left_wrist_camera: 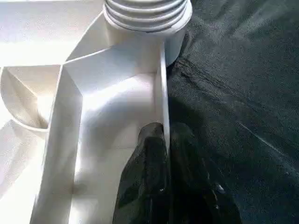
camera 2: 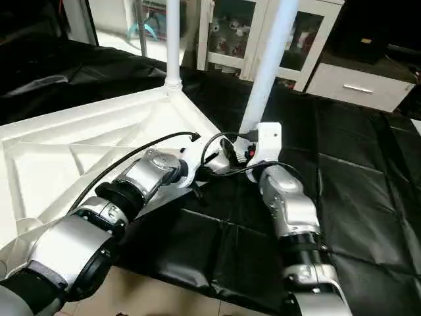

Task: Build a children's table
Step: Insert table leg to table base

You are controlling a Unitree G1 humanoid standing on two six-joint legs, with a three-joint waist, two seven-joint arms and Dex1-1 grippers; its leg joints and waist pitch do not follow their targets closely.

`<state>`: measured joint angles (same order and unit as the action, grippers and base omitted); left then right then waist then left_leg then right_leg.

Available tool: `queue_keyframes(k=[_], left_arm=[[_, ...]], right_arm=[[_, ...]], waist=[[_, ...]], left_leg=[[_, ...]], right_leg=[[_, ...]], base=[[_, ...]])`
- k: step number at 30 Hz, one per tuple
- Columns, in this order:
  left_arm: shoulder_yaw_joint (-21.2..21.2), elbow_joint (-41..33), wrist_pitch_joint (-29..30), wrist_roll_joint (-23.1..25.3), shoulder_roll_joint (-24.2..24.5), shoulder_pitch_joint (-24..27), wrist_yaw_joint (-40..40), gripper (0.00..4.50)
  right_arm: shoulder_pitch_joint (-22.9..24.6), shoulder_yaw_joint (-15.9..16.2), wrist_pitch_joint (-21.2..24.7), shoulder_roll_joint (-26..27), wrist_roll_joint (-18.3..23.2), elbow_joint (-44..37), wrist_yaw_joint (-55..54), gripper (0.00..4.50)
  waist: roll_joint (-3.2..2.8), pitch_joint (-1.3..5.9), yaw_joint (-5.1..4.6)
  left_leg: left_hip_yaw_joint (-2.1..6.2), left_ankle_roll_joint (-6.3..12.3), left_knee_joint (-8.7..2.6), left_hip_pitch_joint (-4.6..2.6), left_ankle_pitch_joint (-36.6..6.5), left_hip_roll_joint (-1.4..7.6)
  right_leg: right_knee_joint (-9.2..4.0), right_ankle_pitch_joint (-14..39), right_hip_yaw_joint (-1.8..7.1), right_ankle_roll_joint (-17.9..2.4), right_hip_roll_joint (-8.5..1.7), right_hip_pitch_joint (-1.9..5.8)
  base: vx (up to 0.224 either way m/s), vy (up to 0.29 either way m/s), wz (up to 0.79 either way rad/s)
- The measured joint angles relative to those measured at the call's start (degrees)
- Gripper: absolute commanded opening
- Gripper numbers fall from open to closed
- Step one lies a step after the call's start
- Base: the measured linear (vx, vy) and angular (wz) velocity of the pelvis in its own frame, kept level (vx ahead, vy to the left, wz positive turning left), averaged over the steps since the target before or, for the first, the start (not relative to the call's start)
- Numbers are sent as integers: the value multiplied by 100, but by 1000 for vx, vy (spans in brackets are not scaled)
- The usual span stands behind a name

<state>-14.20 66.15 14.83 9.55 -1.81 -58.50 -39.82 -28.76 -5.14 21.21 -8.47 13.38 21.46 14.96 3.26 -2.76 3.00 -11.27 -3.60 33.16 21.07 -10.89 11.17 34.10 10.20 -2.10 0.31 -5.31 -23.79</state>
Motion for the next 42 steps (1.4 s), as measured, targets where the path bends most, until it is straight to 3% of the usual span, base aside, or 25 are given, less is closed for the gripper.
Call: queue_keyframes(k=[3, 10, 14, 18, 24, 29, 36, 42], left_arm=[[-73, -3, -91, 17, 39, 6, -297, 0], [-177, -140, -207, 37, 158, 131, -660, 0], [-309, -392, -405, 77, 380, 321, -1154, 0], [-375, -522, -622, 96, 579, 470, -1599, 0], [-570, -1164, -747, 110, 918, 822, -2348, 0], [-731, -1776, -923, 33, 1247, 1148, -3065, 0], [-931, -2489, -1090, 2, 1458, 1533, -3617, 0], [-952, -2747, -1105, 2, 1571, 1666, -3667, 0]], right_arm=[[241, -4, 265, -160, 50, -363, 36, 445], [634, -18, 744, -583, 241, -1187, 444, 445], [1140, -2, 1002, -1269, 588, -1857, 1312, 445], [1398, -7, 1054, -1695, 694, -2153, 1876, 445], [1761, 72, 962, -2305, 827, -2493, 2789, 445], [1798, 177, 938, -2695, 968, -2630, 3498, 445], [1813, 587, 768, -3005, 966, -2639, 4339, 445], [1836, 1005, 481, -3207, 818, -2445, 4902, 445]], waist=[[-20, -12, 60], [-30, -10, 93], [-63, -8, 165], [-73, -7, 162], [-92, -5, 202], [-94, -5, 212], [-98, -3, 287], [-91, -7, 275]], left_leg=[[0, 0, 3, -1, 1, 1], [-1, 0, 19, -11, 0, 1], [0, -7, 14, -28, -5, 4], [0, -32, 8, -73, -20, 6], [0, -33, 4, -72, -20, 6], [-2, -32, 7, -67, -20, 9], [-18, -31, 20, -61, -20, 9], [-16, -31, 33, -52, -20, 17]], right_leg=[[2, 0, -2, 0, -1, 2], [3, -1, -2, 0, -8, 24], [-2, 1, -7, 2, -8, 41], [2, 2, -6, 7, -6, 72], [-1, 5, -7, 12, -7, 76], [-4, 6, -8, 13, -8, 75], [-3, 7, -9, 12, -20, 77], [4, 6, -13, 12, -17, 74]], base=[[0, 0, 0], [0, 0, 0], [0, 0, 0], [0, 0, 0], [0, 0, 0], [0, 0, 0], [0, 0, 0], [0, 0, 0]])
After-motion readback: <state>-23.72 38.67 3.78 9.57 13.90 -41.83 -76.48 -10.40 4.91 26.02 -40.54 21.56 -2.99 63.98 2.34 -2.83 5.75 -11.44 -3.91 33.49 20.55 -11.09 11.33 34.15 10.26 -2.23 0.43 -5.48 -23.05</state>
